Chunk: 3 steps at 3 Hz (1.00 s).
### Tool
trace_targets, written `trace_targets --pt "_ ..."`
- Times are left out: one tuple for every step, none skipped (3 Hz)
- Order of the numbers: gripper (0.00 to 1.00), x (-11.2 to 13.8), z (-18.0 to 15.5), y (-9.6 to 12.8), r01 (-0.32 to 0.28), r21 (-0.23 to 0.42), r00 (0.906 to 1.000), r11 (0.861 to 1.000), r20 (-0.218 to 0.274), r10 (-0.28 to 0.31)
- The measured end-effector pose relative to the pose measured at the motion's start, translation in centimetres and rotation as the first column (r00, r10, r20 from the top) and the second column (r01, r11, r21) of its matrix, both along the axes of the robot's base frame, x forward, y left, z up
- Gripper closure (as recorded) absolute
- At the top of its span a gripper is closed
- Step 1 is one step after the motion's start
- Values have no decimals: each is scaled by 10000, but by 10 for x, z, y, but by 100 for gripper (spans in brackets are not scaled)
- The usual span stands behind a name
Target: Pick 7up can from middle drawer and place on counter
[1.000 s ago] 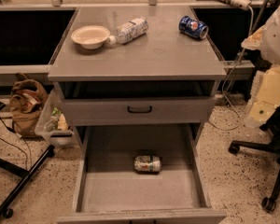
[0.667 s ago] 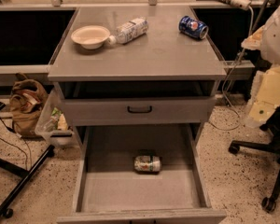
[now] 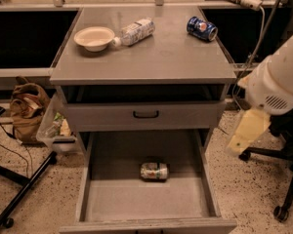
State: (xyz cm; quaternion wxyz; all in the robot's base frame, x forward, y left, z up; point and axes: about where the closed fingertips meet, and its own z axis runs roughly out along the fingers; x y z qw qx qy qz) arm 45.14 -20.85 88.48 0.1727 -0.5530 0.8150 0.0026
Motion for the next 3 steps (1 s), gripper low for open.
trace_targets --pt "0 12 -68 14 653 610 9976 9960 -256 -638" --pt "0 20 -70 17 691 700 9976 9951 61 -697" --pt "0 20 -70 17 690 700 9976 9952 61 -696"
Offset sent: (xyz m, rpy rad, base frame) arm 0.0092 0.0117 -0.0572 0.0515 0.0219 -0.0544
